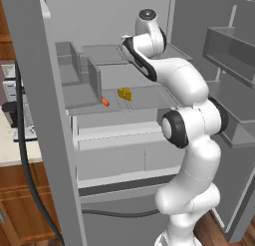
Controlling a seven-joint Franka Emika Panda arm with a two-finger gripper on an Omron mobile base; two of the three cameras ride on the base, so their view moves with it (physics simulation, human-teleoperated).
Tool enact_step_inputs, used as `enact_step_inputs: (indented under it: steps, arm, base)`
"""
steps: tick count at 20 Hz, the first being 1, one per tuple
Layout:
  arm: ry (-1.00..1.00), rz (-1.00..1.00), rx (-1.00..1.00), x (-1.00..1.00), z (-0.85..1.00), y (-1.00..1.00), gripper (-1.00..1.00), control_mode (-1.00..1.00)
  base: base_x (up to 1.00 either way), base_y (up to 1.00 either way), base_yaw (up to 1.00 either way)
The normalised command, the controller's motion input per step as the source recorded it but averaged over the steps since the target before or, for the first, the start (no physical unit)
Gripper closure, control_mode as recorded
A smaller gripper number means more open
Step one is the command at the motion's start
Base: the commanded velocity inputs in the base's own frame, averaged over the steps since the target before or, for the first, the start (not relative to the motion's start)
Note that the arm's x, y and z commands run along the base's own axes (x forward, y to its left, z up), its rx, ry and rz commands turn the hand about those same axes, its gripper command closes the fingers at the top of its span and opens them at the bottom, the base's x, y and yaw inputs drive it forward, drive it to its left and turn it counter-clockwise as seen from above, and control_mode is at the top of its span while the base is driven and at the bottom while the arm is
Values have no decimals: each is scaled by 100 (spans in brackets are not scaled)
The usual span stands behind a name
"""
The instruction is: Take the cheese, chicken drumstick, and carrot from the fridge and place them on the plate on the dining counter to create an appetizer plate.
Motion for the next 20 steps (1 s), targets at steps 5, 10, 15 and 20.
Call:
enact_step_inputs:
  steps: [5, 10, 15, 20]
  arm:
    - [0, 4, 0, 35, -18, 0, -100, -100]
    - [0, 4, -2, 40, -15, 0, -100, -100]
    - [0, 3, -3, 47, -15, 0, -100, -100]
    - [0, 3, -4, 48, -15, 0, -100, -100]
  base:
    - [0, 0, 0]
    - [0, 0, 0]
    - [0, 0, 0]
    - [0, 0, 0]
